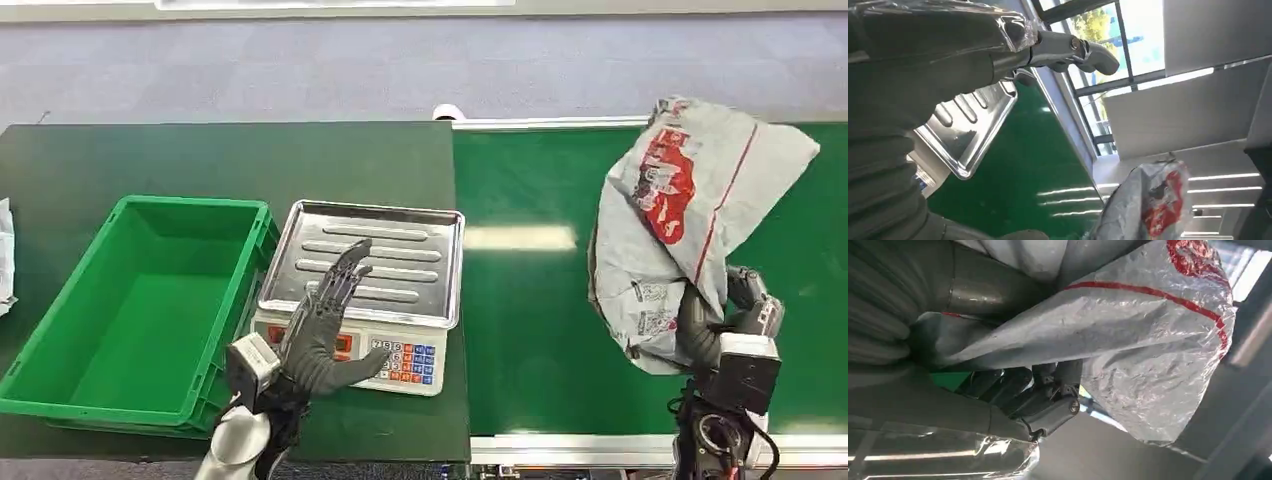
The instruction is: Moved the parcel from conveyor to table for the left to box.
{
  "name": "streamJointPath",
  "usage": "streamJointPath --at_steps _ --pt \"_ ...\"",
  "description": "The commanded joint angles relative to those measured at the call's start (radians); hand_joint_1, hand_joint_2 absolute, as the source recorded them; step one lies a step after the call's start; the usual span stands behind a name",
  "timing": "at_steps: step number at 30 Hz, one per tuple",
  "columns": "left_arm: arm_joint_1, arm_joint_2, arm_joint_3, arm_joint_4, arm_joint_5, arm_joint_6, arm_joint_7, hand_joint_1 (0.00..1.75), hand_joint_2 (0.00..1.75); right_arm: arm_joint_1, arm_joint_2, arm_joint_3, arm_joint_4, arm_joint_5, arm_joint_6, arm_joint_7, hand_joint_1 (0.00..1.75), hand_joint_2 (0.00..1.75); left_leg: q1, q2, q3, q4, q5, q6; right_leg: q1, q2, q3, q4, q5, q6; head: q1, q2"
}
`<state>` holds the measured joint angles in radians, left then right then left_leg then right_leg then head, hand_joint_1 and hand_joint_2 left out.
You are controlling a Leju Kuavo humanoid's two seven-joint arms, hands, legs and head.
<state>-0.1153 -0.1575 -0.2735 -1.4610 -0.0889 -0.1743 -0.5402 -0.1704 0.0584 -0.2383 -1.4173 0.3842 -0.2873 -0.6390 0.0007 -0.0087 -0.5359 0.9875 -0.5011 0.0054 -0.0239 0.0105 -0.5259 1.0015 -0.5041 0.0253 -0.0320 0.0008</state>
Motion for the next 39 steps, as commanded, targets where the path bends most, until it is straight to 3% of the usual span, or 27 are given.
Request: streamJointPath --at_steps 1,4,6,10,14,18,21,22,24,29,37,39 --pt "-0.044 0.026 -0.037 0.076 0.005 -0.003 0.000 0.00 1.75 -0.006 -0.009 0.083 -0.078 0.006 -0.014 0.002 1.75 1.75 0.000 -0.001 -0.001 0.000 0.001 0.000 0.000 -0.002 -0.001 0.000 0.001 -0.001 0.000 0.000" --pt "-0.044 0.026 -0.037 0.076 0.006 -0.004 -0.001 0.00 1.75 -0.005 -0.015 0.089 -0.078 0.009 -0.014 -0.007 1.75 1.75 0.001 -0.001 -0.002 0.000 0.001 -0.001 0.001 -0.002 -0.001 -0.001 0.002 -0.002 0.000 0.000" --pt "-0.052 0.031 -0.041 0.069 0.016 -0.007 -0.004 0.00 1.75 -0.050 -0.040 0.195 -0.074 0.054 -0.008 -0.057 1.75 1.75 0.001 0.000 -0.002 0.000 0.001 -0.001 0.001 -0.002 -0.001 -0.001 0.001 -0.002 0.000 0.000" --pt "-0.065 0.047 -0.048 0.075 0.046 -0.015 -0.001 0.00 1.75 -0.152 -0.051 0.386 -0.014 0.116 -0.004 -0.028 1.75 1.75 0.000 0.005 -0.003 0.001 0.000 -0.001 0.000 0.005 -0.004 0.002 0.002 -0.002 0.000 0.000" --pt "-0.087 0.051 -0.058 0.105 0.064 -0.027 -0.008 0.00 1.75 -0.242 -0.054 0.544 0.235 0.191 -0.014 -0.002 1.75 1.75 0.001 0.004 0.000 0.000 0.001 -0.001 0.001 0.003 -0.001 0.000 0.002 -0.001 0.000 0.000" --pt "-0.124 0.047 -0.078 0.139 0.078 -0.049 -0.002 0.00 1.75 -0.368 0.000 0.680 0.519 0.325 0.119 0.159 1.75 1.75 0.002 0.005 0.000 0.000 0.002 -0.002 0.002 0.004 0.000 0.000 0.003 -0.001 0.000 0.000" --pt "-0.129 0.043 -0.084 0.133 0.082 -0.050 0.015 0.00 1.75 -0.431 0.042 0.692 0.658 0.355 0.158 0.253 1.75 1.75 0.003 0.006 -0.001 -0.001 0.003 -0.003 0.003 0.005 -0.001 0.000 0.004 -0.002 0.000 0.000" --pt "-0.125 0.043 -0.082 0.126 0.083 -0.049 0.019 0.00 1.75 -0.438 0.046 0.696 0.670 0.364 0.156 0.264 1.75 0.00 0.004 0.006 -0.002 -0.001 0.004 -0.003 0.004 0.005 -0.002 -0.001 0.005 -0.003 0.000 0.000" --pt "-0.113 0.040 -0.077 0.111 0.083 -0.046 0.036 0.00 1.75 -0.471 0.059 0.692 0.716 0.379 0.160 0.359 1.75 0.00 0.003 0.005 -0.002 -0.001 0.003 -0.003 0.003 0.003 -0.002 0.000 0.004 -0.003 0.000 0.000" --pt "-0.124 0.026 -0.085 0.116 0.079 -0.048 0.055 0.00 1.75 -0.551 0.062 0.697 0.818 0.397 0.208 0.475 1.75 0.00 0.002 0.001 -0.003 0.000 0.003 -0.002 0.002 0.001 -0.003 0.001 0.002 -0.002 0.000 0.000" --pt "-0.150 0.015 -0.095 0.140 0.082 -0.056 0.068 0.00 1.75 -0.579 0.053 0.706 0.863 0.387 0.231 0.473 1.75 0.00 0.002 -0.002 -0.004 0.000 0.004 -0.002 0.002 -0.002 -0.003 0.001 0.002 -0.002 0.000 0.000" --pt "-0.157 0.011 -0.103 0.148 0.085 -0.057 0.069 0.00 1.75 -0.572 0.047 0.700 0.841 0.349 0.217 0.397 1.75 0.00 0.003 -0.002 -0.005 0.001 0.004 -0.002 0.002 -0.003 -0.003 0.001 0.003 -0.002 0.000 0.000"
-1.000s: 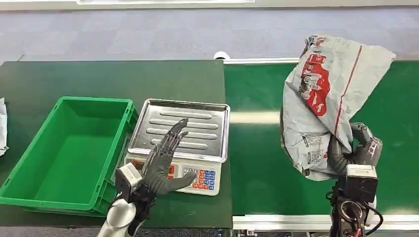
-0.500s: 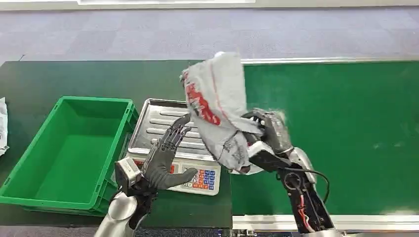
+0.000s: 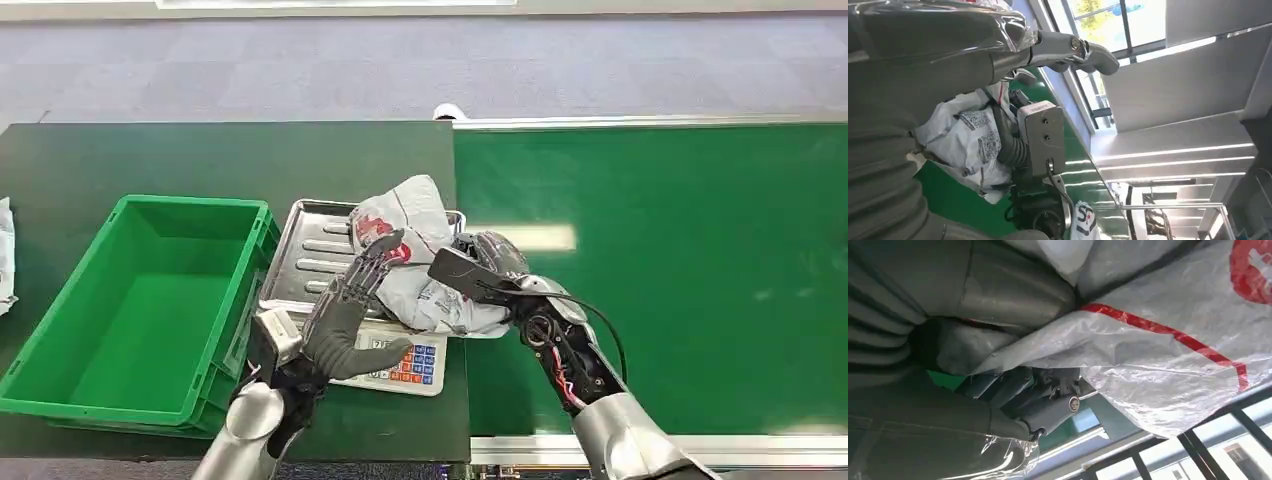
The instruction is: Moved the parcel from conveyor to table for the left to box.
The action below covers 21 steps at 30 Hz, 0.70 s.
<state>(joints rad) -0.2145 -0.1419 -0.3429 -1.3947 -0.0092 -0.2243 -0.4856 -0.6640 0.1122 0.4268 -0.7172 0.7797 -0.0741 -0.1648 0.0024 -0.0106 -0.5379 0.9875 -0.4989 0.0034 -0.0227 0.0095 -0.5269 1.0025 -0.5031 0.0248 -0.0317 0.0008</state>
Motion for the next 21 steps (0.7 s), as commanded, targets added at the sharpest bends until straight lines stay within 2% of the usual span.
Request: streamJointPath --at_steps 1,2,3,4,7,11,15,19,21 --pt "-0.058 -0.004 -0.038 0.082 0.007 -0.007 0.015 0.00 1.75 -0.073 -0.013 0.040 0.123 -0.065 -0.002 -0.114 1.75 0.00 0.000 0.000 -0.001 0.001 0.001 0.000 0.001 -0.001 -0.001 0.000 0.001 -0.001 0.000 0.000" --pt "-0.057 -0.004 -0.040 0.083 0.011 -0.008 0.014 0.00 1.75 -0.068 -0.012 0.022 0.114 -0.101 0.019 -0.133 1.75 0.00 0.002 0.000 -0.004 0.000 0.003 -0.001 0.003 -0.002 -0.003 -0.002 0.003 -0.003 0.000 0.000" --pt "-0.057 -0.004 -0.041 0.084 0.012 -0.008 0.014 0.00 1.75 -0.064 -0.010 0.010 0.105 -0.123 0.027 -0.145 0.99 0.00 0.000 0.000 -0.001 0.000 0.001 0.000 0.000 -0.001 -0.001 0.000 0.001 -0.001 0.000 0.000" --pt "-0.055 -0.003 -0.045 0.082 0.013 -0.008 0.014 0.00 1.75 -0.053 -0.012 0.004 0.084 -0.151 0.041 -0.154 0.00 0.00 0.001 0.000 -0.002 0.000 0.001 0.000 0.001 -0.002 -0.001 -0.001 0.001 -0.001 0.000 0.000" --pt "-0.050 -0.001 -0.049 0.077 0.014 -0.007 0.015 0.00 1.75 -0.019 -0.014 -0.012 0.043 -0.221 0.080 -0.184 0.00 0.00 0.001 -0.001 -0.001 0.000 0.001 0.000 0.001 -0.002 -0.001 0.000 0.001 -0.001 0.000 0.000" --pt "-0.059 -0.003 -0.048 0.096 0.022 -0.011 0.014 0.00 1.75 0.048 -0.026 -0.051 -0.033 -0.437 0.275 -0.264 0.00 0.00 0.001 -0.001 -0.002 0.000 0.002 -0.001 0.002 -0.003 -0.001 -0.001 0.001 -0.002 0.000 0.000" --pt "-0.058 -0.002 -0.046 0.101 0.022 -0.010 0.012 0.00 1.75 0.099 -0.038 -0.060 -0.104 -0.514 0.309 -0.288 0.00 0.00 0.002 -0.003 -0.003 0.000 0.002 -0.001 0.002 -0.005 -0.001 -0.002 0.002 -0.002 0.000 0.000" --pt "-0.033 0.002 -0.027 0.069 0.012 0.004 0.012 0.00 1.75 0.194 -0.072 -0.095 -0.269 -0.588 0.299 -0.235 0.00 0.00 0.001 -0.003 -0.002 0.000 0.002 0.000 0.002 -0.004 -0.001 -0.002 0.001 -0.001 0.000 0.000" --pt "-0.009 0.004 -0.004 0.036 -0.006 0.019 0.011 0.00 1.75 0.273 -0.100 -0.133 -0.377 -0.636 0.313 -0.205 0.00 0.00 0.001 -0.003 -0.002 0.000 0.001 0.000 0.001 -0.004 -0.001 -0.002 0.001 -0.001 0.000 0.000"
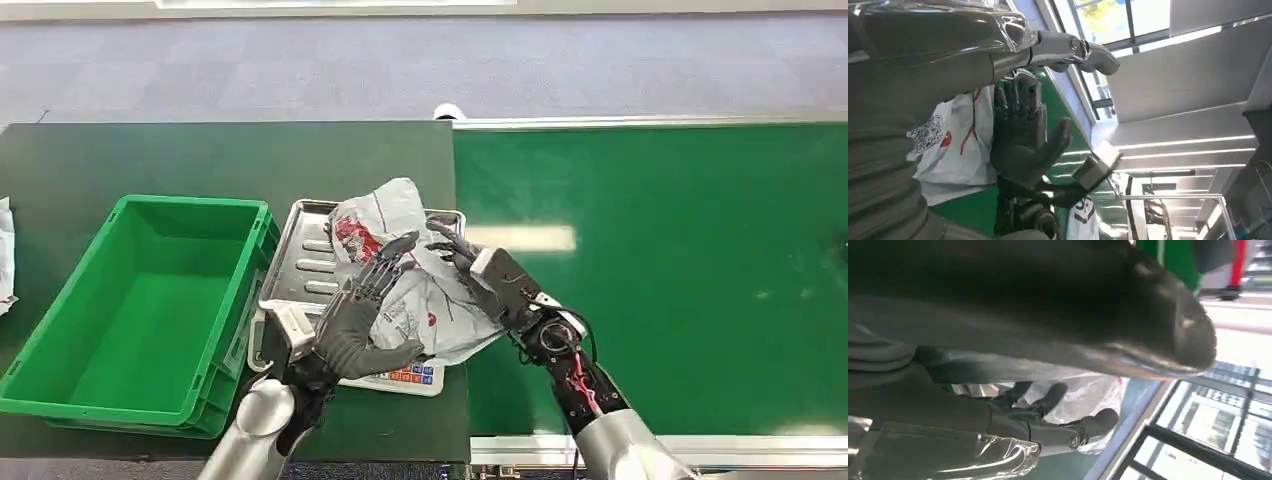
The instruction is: Moved the parcel from conveyor to table for the left to box.
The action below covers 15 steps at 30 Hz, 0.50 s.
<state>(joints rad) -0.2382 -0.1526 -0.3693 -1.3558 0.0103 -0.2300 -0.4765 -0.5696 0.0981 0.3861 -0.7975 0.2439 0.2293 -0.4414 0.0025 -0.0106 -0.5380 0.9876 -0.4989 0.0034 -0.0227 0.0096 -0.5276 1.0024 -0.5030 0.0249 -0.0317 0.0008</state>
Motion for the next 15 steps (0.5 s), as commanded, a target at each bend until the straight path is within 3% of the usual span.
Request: streamJointPath --at_steps 1,2,4,7,9,11,13,15 --pt "0.025 0.014 0.036 -0.014 -0.023 0.031 0.000 0.00 1.75 0.210 -0.105 -0.099 -0.336 -0.099 0.007 0.067 0.00 0.00 0.002 -0.004 -0.002 -0.001 0.002 0.000 0.002 -0.005 0.000 -0.003 0.001 -0.002 0.000 0.000" --pt "0.035 0.017 0.050 -0.023 -0.025 0.038 -0.001 0.00 1.75 0.250 -0.119 -0.125 -0.384 -0.109 0.004 0.058 0.00 1.75 0.001 -0.004 -0.001 -0.001 0.001 0.000 0.001 -0.006 0.002 -0.002 0.000 -0.001 0.000 0.000" --pt "0.048 0.019 0.062 -0.030 -0.029 0.039 -0.002 0.00 1.75 0.311 -0.134 -0.164 -0.461 -0.117 0.015 0.053 0.00 1.75 0.001 -0.003 -0.001 -0.001 0.001 0.000 0.001 -0.005 0.001 -0.002 0.000 -0.001 0.000 0.000" --pt "0.077 0.016 0.069 -0.056 -0.045 0.046 -0.011 0.00 1.75 0.385 -0.129 -0.223 -0.581 -0.067 -0.069 0.040 0.00 1.75 0.001 -0.003 -0.002 0.000 0.001 0.000 0.001 -0.005 0.000 -0.001 0.000 -0.001 0.000 0.000" --pt "0.083 0.012 0.072 -0.067 -0.052 0.053 -0.012 0.00 1.75 0.412 -0.104 -0.280 -0.631 -0.035 -0.163 0.051 0.00 1.75 0.000 -0.002 -0.003 0.000 0.000 0.000 0.001 -0.003 -0.001 -0.001 0.000 -0.001 0.000 0.000" --pt "0.082 0.011 0.075 -0.068 -0.054 0.056 -0.010 0.00 1.75 0.418 -0.109 -0.297 -0.640 -0.035 -0.175 0.061 0.00 1.75 0.000 -0.002 -0.003 0.000 0.000 0.000 0.000 -0.003 -0.002 0.000 0.000 -0.001 -0.001 0.000" --pt "0.076 0.008 0.077 -0.059 -0.071 0.074 0.001 0.00 1.75 0.435 -0.096 -0.327 -0.666 0.044 -0.301 0.076 0.00 1.75 0.000 -0.002 -0.003 0.000 0.000 0.000 0.000 -0.003 -0.002 0.000 0.000 -0.001 0.000 0.000" --pt "0.076 0.011 0.074 -0.062 -0.089 0.083 0.003 0.00 1.75 0.456 -0.115 -0.317 -0.668 0.108 -0.316 0.100 0.00 1.75 0.000 -0.002 -0.002 0.000 0.000 0.000 0.001 -0.003 -0.001 -0.001 0.000 -0.001 0.000 0.000"
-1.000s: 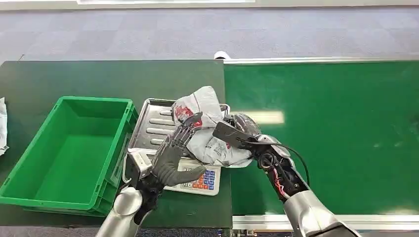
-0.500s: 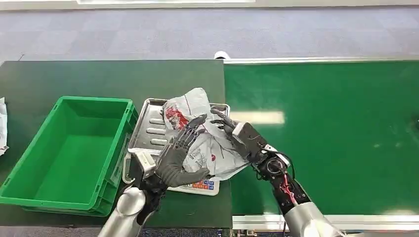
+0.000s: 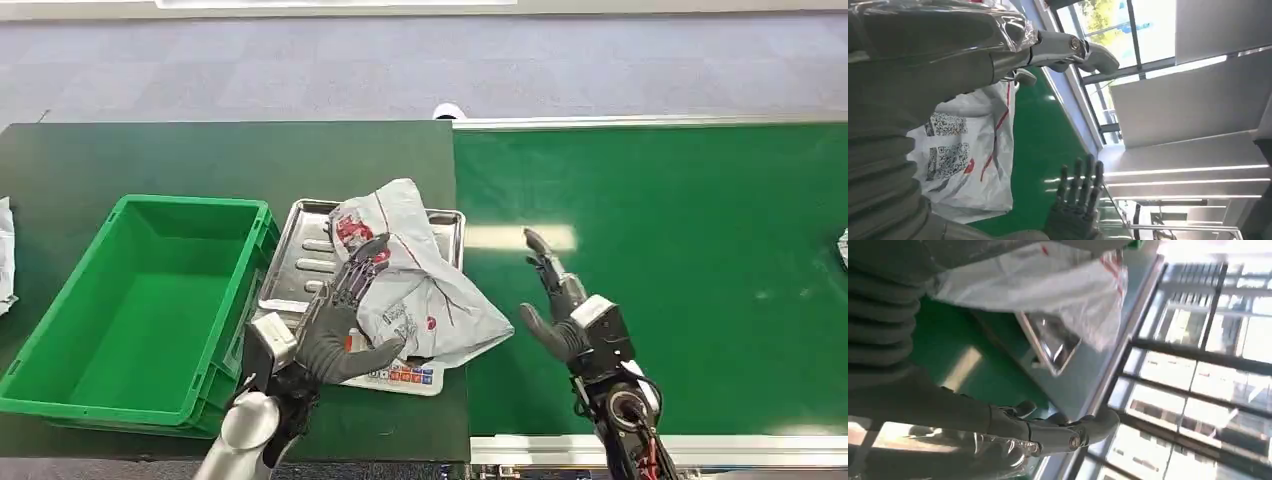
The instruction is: Moved the parcel from conveyor to table for the left to box.
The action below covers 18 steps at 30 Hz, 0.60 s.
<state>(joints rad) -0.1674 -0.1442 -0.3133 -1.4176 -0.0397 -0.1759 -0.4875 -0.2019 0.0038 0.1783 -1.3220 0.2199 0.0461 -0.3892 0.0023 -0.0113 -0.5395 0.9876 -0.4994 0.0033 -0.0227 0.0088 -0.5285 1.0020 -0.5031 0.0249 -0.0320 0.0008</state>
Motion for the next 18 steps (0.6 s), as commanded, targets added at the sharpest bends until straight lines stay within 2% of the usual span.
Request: streamJointPath --at_steps 1,5,7,12,18 --pt "0.008 0.006 0.020 -0.007 -0.049 0.036 0.013 0.00 1.75 0.105 -0.021 -0.119 -0.139 0.103 -0.107 0.041 0.00 1.75 0.001 -0.002 -0.002 0.000 0.002 0.000 0.001 -0.003 -0.001 -0.001 0.001 -0.002 0.000 0.000" --pt "-0.017 0.026 0.020 0.037 -0.141 0.097 0.056 0.00 1.75 0.135 -0.013 -0.139 -0.094 0.061 -0.125 -0.019 0.00 1.75 0.001 0.000 0.000 -0.001 0.001 -0.001 0.002 -0.002 0.001 -0.002 0.001 -0.002 0.000 0.000" --pt "-0.039 0.037 0.013 0.090 -0.237 0.128 0.122 0.00 1.75 0.160 -0.031 -0.112 -0.098 0.055 -0.053 -0.011 0.00 1.75 0.001 -0.002 0.000 -0.001 0.001 -0.001 0.001 -0.003 0.001 -0.002 0.001 -0.002 0.000 0.000" --pt "-0.034 0.061 -0.026 0.114 -0.475 0.179 0.216 0.00 1.75 0.160 -0.017 -0.098 -0.115 0.071 -0.044 -0.015 0.00 1.75 0.001 0.000 0.000 -0.001 0.002 -0.001 0.002 -0.002 0.000 -0.002 0.002 -0.002 0.000 0.000" --pt "-0.027 0.060 -0.061 0.164 -0.551 0.100 0.246 0.00 1.75 0.118 -0.007 -0.088 -0.064 0.103 -0.047 -0.001 0.00 1.75 0.001 0.001 0.000 -0.001 0.002 0.000 0.001 -0.001 0.000 -0.002 0.002 -0.002 0.000 0.000"
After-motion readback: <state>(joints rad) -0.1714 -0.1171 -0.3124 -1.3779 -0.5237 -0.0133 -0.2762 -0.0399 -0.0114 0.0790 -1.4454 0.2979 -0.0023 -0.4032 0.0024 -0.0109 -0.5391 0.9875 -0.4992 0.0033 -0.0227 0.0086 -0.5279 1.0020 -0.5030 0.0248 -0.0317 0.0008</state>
